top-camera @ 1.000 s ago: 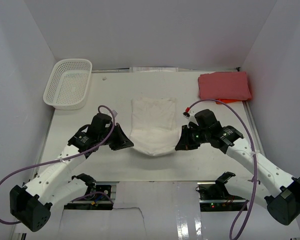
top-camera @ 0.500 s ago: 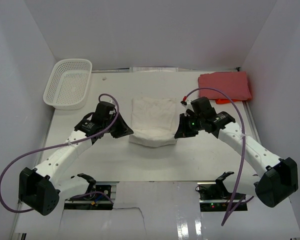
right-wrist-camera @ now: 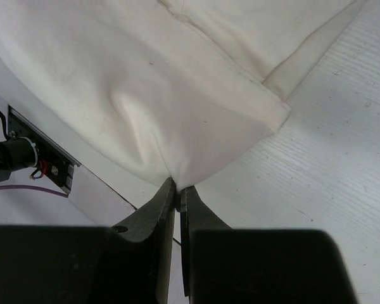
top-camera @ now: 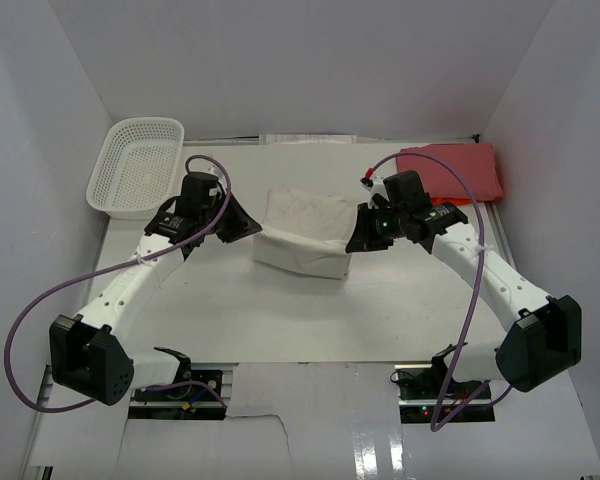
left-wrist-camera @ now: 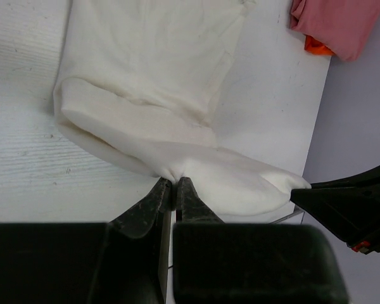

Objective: Fold and stack the t-shirts
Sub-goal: Fold the long partially folded tshirt into a neat square

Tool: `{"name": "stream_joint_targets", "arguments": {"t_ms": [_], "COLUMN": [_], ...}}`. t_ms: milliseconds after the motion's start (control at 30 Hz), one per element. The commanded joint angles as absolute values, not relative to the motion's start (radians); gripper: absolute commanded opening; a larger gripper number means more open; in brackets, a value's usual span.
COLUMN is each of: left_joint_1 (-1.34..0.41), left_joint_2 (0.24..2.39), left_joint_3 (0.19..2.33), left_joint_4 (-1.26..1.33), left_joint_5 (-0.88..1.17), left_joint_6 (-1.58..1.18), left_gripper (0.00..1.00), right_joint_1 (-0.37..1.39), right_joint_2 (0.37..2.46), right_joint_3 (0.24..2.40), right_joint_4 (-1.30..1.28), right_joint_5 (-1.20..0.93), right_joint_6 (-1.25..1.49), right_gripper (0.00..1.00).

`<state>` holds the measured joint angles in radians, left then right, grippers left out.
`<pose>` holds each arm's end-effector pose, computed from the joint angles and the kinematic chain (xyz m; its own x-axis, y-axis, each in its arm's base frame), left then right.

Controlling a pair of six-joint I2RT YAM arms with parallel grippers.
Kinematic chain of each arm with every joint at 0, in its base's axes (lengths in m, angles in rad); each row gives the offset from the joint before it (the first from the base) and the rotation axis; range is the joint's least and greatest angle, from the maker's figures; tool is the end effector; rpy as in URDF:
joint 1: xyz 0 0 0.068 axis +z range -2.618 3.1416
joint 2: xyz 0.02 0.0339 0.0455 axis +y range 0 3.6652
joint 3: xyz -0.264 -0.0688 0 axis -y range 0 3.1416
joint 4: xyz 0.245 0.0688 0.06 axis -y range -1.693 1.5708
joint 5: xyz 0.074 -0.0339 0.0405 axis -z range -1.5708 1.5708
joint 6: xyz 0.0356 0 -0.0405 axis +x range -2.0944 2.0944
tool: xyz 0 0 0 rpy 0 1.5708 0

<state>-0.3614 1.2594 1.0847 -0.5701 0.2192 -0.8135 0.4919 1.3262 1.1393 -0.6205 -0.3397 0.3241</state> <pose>0.2505 -0.1030 0.3076 -0.7950 -0.4578 -0.3980 -0.1209 0.7625 -0.6355 0.2432 0.1438 0.3054 -0.8102 -0.0935 -0.5787 -0.4118 0.7933 0.4484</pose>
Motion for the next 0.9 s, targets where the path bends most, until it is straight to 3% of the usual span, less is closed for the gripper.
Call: {"name": "stream_joint_targets", "arguments": {"t_ms": [0, 867], "left_joint_1": [-0.354, -0.301], "left_joint_2": [1.281, 1.580], "left_joint_3": [1.140, 1.443], "left_joint_4": [-0.528, -0.488], "left_joint_5": [0.232, 0.233], "left_joint_6": [-0.799, -0.773], "left_gripper": [0.00, 0.00], "right_joint_1": [0.477, 0.370], "right_joint_2": [1.339, 1.549], "right_joint_3": [1.209, 1.431], "right_joint_4": [-0.603, -0.611], "right_joint_5": [-0.356, -0.414], "right_joint_6": [0.295, 0.245], "right_gripper": [0.08, 0.08]}}
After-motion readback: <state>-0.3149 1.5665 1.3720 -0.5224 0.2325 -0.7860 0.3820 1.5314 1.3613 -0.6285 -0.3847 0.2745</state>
